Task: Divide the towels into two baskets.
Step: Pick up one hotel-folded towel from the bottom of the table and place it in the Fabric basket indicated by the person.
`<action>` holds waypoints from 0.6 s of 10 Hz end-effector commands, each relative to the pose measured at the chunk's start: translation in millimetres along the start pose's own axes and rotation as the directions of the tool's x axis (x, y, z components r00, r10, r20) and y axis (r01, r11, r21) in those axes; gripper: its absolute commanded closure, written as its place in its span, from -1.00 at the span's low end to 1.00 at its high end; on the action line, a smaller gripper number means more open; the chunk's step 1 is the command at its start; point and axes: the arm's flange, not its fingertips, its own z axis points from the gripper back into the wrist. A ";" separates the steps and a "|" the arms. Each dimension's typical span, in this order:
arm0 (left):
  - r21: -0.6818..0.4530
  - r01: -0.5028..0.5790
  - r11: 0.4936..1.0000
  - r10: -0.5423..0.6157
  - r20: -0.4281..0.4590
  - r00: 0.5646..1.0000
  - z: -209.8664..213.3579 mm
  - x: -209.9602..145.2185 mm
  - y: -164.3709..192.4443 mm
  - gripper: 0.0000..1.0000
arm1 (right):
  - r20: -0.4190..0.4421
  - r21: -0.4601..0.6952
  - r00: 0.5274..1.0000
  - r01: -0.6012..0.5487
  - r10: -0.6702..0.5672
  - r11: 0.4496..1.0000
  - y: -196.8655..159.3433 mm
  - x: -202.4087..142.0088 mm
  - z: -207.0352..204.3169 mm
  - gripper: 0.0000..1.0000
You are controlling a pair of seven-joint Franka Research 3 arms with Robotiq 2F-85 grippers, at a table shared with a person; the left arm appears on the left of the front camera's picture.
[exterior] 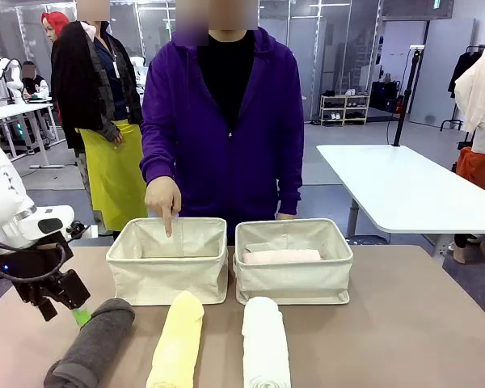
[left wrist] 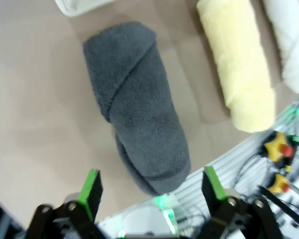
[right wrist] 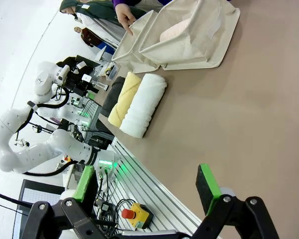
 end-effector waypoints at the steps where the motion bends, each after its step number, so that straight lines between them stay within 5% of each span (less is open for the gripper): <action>1: -0.031 -0.027 0.999 0.027 0.000 1.000 7.9 -12.8 -4.1 -1.00 | 0.001 0.007 1.000 -0.003 0.003 1.000 4.7 -1.0 1.9 -1.00; 6: 0.043 -0.050 0.998 0.051 -0.017 0.999 -28.1 -8.9 -16.7 -1.00 | 0.001 0.007 1.000 -0.003 0.003 1.000 4.7 -1.0 1.9 -1.00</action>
